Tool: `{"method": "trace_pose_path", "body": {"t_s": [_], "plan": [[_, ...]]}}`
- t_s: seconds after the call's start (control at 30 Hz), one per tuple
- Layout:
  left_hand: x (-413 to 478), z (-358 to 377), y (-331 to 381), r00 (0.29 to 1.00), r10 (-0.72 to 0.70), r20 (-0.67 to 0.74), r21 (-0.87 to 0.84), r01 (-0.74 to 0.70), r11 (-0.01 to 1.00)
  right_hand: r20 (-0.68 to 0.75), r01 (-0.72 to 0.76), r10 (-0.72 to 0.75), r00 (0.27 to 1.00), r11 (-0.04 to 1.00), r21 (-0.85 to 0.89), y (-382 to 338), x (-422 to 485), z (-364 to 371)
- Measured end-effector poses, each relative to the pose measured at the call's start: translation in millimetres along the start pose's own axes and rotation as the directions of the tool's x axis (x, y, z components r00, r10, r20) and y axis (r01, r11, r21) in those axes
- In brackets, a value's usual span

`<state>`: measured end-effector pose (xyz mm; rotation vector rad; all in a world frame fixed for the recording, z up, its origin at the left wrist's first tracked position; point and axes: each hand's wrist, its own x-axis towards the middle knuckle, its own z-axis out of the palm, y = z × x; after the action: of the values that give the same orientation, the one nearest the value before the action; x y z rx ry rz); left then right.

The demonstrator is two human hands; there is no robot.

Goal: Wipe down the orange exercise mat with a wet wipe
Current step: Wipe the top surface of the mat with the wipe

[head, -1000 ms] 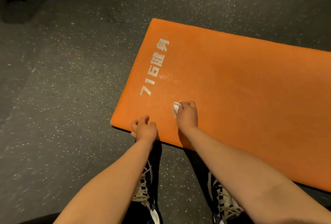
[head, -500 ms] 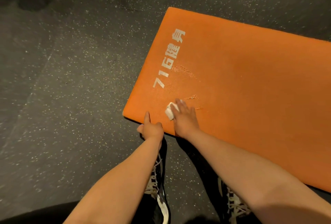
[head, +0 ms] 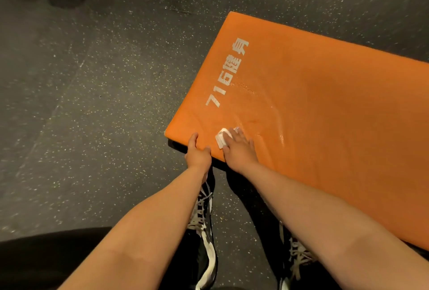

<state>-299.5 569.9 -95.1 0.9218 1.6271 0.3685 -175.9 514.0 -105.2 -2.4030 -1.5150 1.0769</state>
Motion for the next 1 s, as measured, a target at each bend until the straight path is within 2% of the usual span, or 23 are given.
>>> {"method": "trace_pose_path", "body": {"t_s": [0.07,0.2,0.3,0.4,0.5,0.77,1.0], "plan": [[-8,-2,5,1.000,0.021,0.021,-0.029,-0.021,0.999,0.011,-0.013,0.012,1.000,0.998,0.065,-11,-5,0],[-23,-9,8,0.997,-0.017,0.077,-0.161,0.029,0.987,0.027,0.096,-0.102,0.994,0.980,0.175,-29,-21,5],[-35,-13,11,0.996,0.011,0.086,-0.210,0.007,0.978,-0.021,0.138,-0.136,0.990,0.975,0.172,-27,-30,0],[-45,-15,13,0.996,0.039,0.079,-0.224,-0.020,0.974,-0.067,0.087,-0.080,0.995,0.988,0.125,-25,-35,-8],[-52,-18,15,0.995,0.051,0.083,-0.222,-0.032,0.975,-0.061,0.019,-0.009,0.998,0.987,0.161,-32,-41,-13],[-69,-25,25,0.993,0.019,0.116,-0.296,0.016,0.955,-0.047,-0.016,0.025,0.999,0.984,0.179,-51,-52,-26],[-87,-28,21,0.991,-0.003,0.130,-0.227,0.033,0.973,-0.094,0.044,-0.027,0.995,0.981,0.188,-52,-69,-28]]}}
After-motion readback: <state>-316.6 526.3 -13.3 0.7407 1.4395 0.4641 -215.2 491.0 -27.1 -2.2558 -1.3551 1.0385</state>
